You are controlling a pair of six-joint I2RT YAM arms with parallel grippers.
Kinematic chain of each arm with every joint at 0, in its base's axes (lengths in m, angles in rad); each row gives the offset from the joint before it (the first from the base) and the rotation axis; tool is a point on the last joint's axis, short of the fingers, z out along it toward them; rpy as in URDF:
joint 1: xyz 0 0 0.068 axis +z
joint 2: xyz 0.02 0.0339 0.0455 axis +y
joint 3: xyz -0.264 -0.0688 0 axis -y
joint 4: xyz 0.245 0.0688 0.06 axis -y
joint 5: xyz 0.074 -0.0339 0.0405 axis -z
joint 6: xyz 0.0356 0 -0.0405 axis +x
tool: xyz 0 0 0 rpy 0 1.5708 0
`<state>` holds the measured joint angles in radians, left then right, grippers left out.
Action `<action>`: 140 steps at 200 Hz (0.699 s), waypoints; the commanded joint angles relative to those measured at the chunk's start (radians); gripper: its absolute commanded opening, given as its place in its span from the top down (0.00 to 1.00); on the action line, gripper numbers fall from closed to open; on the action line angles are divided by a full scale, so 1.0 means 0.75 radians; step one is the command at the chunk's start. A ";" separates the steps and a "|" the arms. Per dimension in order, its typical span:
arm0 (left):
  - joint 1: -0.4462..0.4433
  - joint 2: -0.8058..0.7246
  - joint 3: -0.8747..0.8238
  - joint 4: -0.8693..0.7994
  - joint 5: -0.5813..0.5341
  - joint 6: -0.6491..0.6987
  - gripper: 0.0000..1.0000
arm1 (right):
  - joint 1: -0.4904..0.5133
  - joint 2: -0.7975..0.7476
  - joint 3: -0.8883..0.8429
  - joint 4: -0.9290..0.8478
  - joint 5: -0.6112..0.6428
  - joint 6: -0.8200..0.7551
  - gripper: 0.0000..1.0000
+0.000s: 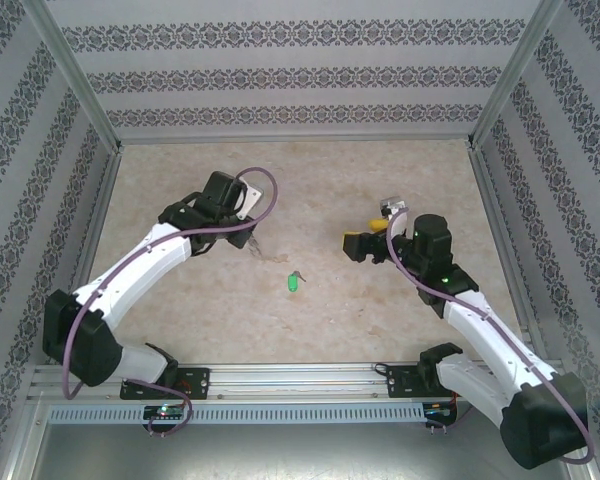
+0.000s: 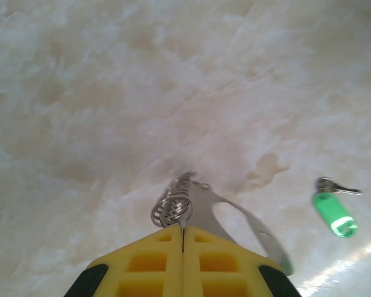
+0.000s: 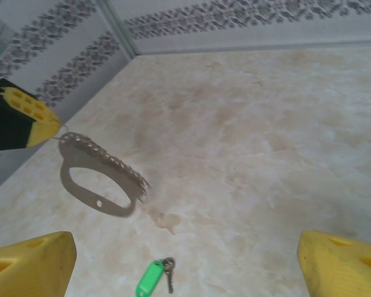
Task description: Put the keys on the keyring
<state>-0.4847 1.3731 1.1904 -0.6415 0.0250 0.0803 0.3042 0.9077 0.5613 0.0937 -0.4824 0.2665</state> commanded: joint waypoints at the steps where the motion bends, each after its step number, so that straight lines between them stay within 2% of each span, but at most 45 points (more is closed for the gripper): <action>1: -0.008 -0.083 -0.020 0.072 0.144 -0.008 1.00 | 0.025 -0.048 -0.019 0.047 -0.095 -0.015 0.09; 59: -0.010 -0.352 -0.183 0.392 0.632 -0.063 1.00 | 0.090 -0.052 -0.013 0.130 -0.251 -0.034 0.17; 140: -0.033 -0.495 -0.309 0.652 0.979 -0.109 1.00 | 0.310 -0.027 0.072 0.197 -0.394 -0.115 0.31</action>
<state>-0.4923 1.0435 0.9859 -0.2836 0.6289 0.0231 0.4957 0.8906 0.5625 0.1879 -0.7013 0.2142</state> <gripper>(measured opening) 0.046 0.708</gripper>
